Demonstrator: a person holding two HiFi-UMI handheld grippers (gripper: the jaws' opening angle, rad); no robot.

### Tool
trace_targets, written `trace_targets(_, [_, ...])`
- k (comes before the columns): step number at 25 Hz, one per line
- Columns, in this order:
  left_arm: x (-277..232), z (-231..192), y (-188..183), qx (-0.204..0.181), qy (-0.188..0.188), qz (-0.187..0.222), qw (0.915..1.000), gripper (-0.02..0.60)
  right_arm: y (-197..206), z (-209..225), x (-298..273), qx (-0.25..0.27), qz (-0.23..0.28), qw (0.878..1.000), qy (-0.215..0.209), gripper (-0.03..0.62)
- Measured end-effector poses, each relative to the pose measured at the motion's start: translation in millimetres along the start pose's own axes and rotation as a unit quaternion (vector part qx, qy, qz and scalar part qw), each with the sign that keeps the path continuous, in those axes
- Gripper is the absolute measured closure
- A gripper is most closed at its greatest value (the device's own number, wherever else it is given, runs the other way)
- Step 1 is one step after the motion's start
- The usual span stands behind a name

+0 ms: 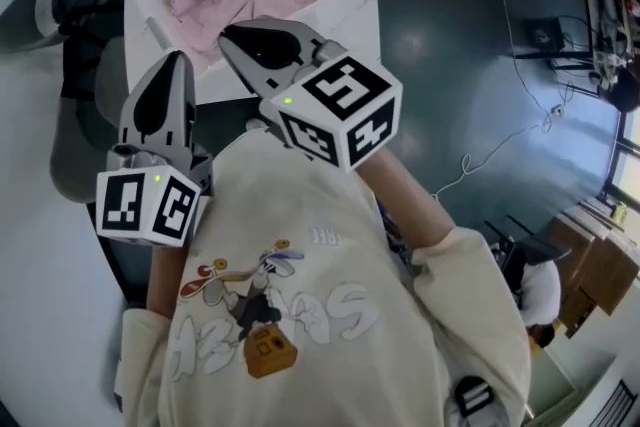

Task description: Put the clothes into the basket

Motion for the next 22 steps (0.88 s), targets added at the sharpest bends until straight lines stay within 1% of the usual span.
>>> trace_targets(2, [13.8,1.9,3.0,0.001,0.006,0.011,0.9999,0.572,5.2,-7.5,7.2,0.008,0.017,1.0,0.011,0.566])
trace_targets(4, [25.9,1.5,7.8,0.002,0.004,0.02,0.9998,0.572,10.9,-15.4,11.6,0.014,0.033,0.999,0.016,0.566])
trace_targets(8, [46.4,-0.3,17.7,0.0,0.014,0.026,0.9996,0.572,24.9,-35.1,12.2,0.037,0.062,0.997,0.035,0.566])
trace_targets(10, [59.1,2.9,23.1,-0.002,0.015,0.022,0.9996,0.572,33.5,-48.1,14.7,0.03,0.067,0.996,0.045,0.566])
trace_targets(13, [76.6,5.1,31.2,0.004,0.016,0.015,0.9997,0.572,43.4,-69.9,15.2,0.026,0.074,0.996,0.046,0.566])
trace_targets(18, [102.2,3.2,45.5,-0.001,0.021,0.015,0.9997,0.572,65.0,-98.5,7.4,0.037,0.075,0.996,0.04,0.566])
trace_targets(20, [109.7,-2.1,48.7,0.0,0.017,0.015,0.9998,0.572,70.5,-106.9,5.6,0.047,0.073,0.995,0.045,0.569])
trace_targets(21, [112.4,-4.0,50.4,0.0,0.015,0.014,0.9998,0.572,71.0,-110.1,5.2,0.055,0.075,0.994,0.049,0.586])
trace_targets(22, [114.7,-5.0,52.0,0.001,0.014,0.013,0.9998,0.572,71.0,-112.7,4.9,0.063,0.078,0.994,0.054,0.586])
Point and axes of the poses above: the fingertips, and each gripper's own axes: x backward along the fingers, z to its right, y out of its underside, the point moved 5 cm from there along x, backward along the fingers, and after that the axes turned 15 degrees about -y, right-handed, at the moved point
